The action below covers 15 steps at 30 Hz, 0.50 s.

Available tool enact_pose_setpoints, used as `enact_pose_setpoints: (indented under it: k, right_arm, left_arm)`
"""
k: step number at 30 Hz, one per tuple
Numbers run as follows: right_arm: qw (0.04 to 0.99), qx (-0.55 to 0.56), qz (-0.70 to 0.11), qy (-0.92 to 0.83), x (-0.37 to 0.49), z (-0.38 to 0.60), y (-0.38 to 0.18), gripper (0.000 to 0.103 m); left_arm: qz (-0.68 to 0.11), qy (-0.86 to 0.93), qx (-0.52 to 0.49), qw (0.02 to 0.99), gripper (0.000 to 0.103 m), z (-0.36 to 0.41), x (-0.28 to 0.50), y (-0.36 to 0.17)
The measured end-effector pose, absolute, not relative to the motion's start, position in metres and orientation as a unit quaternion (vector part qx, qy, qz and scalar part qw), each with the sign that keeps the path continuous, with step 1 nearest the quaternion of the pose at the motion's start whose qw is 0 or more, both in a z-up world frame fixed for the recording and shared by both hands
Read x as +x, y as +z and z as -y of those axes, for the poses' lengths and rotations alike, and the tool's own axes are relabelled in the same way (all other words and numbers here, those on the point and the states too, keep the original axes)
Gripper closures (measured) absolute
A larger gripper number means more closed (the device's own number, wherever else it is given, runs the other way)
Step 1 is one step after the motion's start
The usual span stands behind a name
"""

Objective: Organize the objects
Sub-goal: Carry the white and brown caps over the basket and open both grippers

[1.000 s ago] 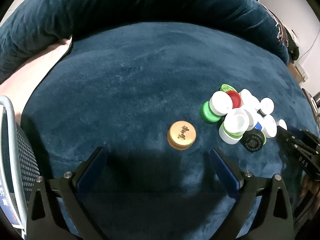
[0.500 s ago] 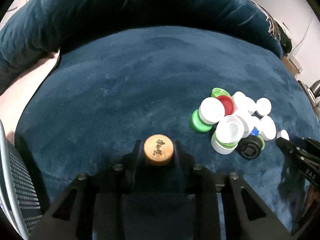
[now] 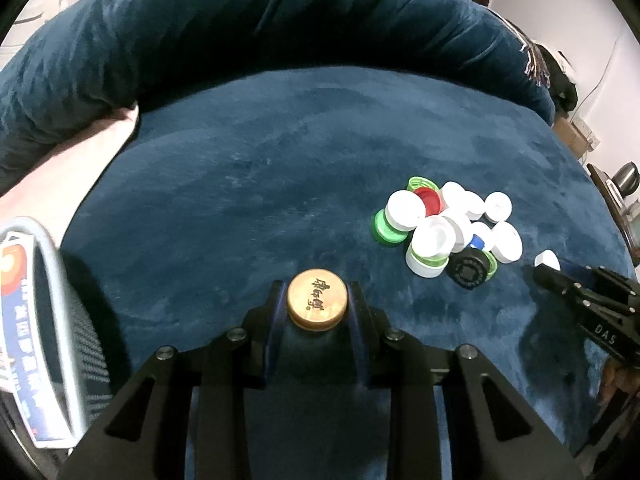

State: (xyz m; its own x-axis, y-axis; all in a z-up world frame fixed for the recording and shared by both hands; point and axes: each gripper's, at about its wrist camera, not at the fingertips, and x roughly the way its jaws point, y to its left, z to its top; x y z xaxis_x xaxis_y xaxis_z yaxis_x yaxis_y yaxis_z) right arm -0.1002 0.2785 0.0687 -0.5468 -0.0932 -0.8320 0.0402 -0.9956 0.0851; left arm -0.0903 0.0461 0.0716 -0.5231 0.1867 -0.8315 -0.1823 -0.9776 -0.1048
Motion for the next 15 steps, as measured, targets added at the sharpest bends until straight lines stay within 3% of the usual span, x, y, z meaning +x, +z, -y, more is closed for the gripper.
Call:
enact_pose_setpoints:
  k: [7,15]
  right_arm:
    - [0.061,0.474,0.033,-0.878,-0.084,-0.252,0.075,0.07]
    - [0.12,0.459,0.035,-0.88,-0.071,-0.194,0.1,0.07]
  left_arm:
    - [0.011,0.884,-0.456,0.102,0.073,-0.024,-0.07,0.098]
    - [0.077,0.9,-0.422,0.083,0.073,0.043,-0.041,0.138]
